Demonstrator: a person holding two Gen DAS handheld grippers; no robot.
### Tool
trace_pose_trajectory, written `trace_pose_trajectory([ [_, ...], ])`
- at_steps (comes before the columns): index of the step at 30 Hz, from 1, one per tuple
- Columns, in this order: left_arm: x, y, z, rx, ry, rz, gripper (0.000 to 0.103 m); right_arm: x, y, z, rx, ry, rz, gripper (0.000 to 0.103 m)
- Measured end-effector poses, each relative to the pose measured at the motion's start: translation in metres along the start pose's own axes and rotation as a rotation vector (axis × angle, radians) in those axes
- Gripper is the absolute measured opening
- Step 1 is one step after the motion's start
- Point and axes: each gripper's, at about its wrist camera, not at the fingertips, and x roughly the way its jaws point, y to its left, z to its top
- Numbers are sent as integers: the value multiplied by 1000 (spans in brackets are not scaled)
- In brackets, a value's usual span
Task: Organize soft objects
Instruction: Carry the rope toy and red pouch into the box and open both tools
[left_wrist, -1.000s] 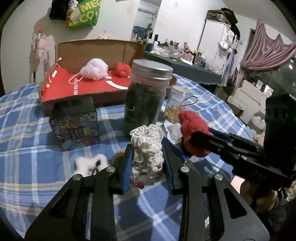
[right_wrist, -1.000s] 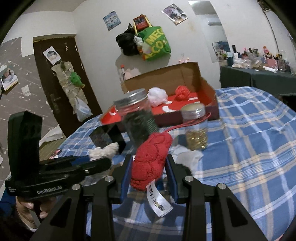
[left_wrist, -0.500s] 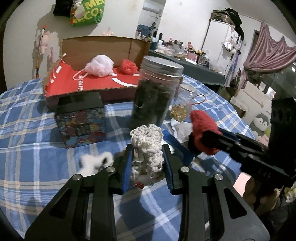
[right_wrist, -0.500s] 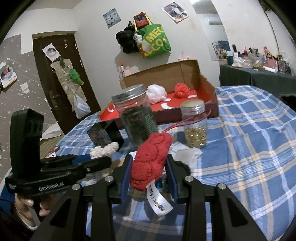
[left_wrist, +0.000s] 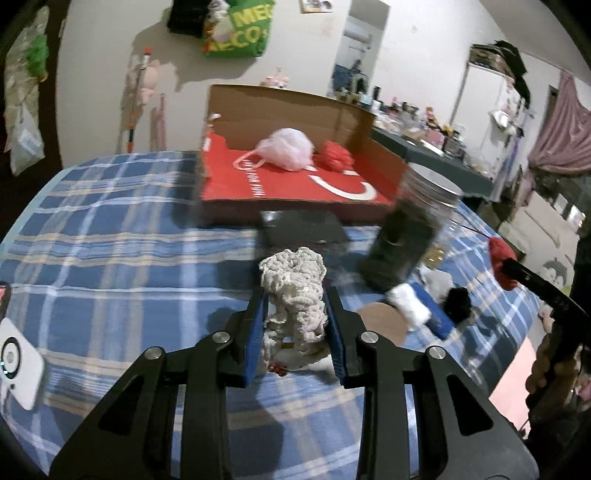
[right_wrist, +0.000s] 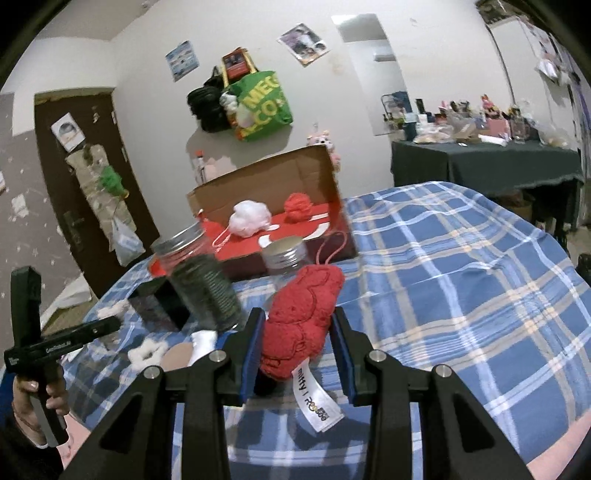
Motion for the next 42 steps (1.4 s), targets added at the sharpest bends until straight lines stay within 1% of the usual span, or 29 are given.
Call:
trace_pose_trajectory([
  [3,-1,16,5,-22,10,26,29,0,-12,6,30,0,-4,38],
  [6,7,29,11,-29,29,57,29,2,-22,14,44,-4,-19,38],
  [12,29,45,25,-27,60,90,29,18,-33,33,25,11,-32,38],
  [15,39,51,34,-26,73,90,29,28,-35,42,4,21,-41,38],
  [20,48,55,51,-5,73,66,29,47,-33,60,-57,38,-45,38],
  [26,58,53,74,29,73,47,29,71,-25,85,-145,52,-26,39],
  [32,66,39,106,88,63,6,29,98,-12,107,-227,86,-2,39],
  [34,74,33,118,104,75,-15,29,109,-6,115,-260,106,5,39],
  [36,85,28,129,117,90,-14,29,121,-3,123,-271,132,23,39],
  [38,97,24,139,125,111,-31,29,132,0,130,-287,148,34,39],
  [39,105,22,144,121,127,-36,29,142,2,135,-303,175,41,39],
  [42,132,18,155,124,179,-33,29,166,6,141,-324,229,27,39],
])
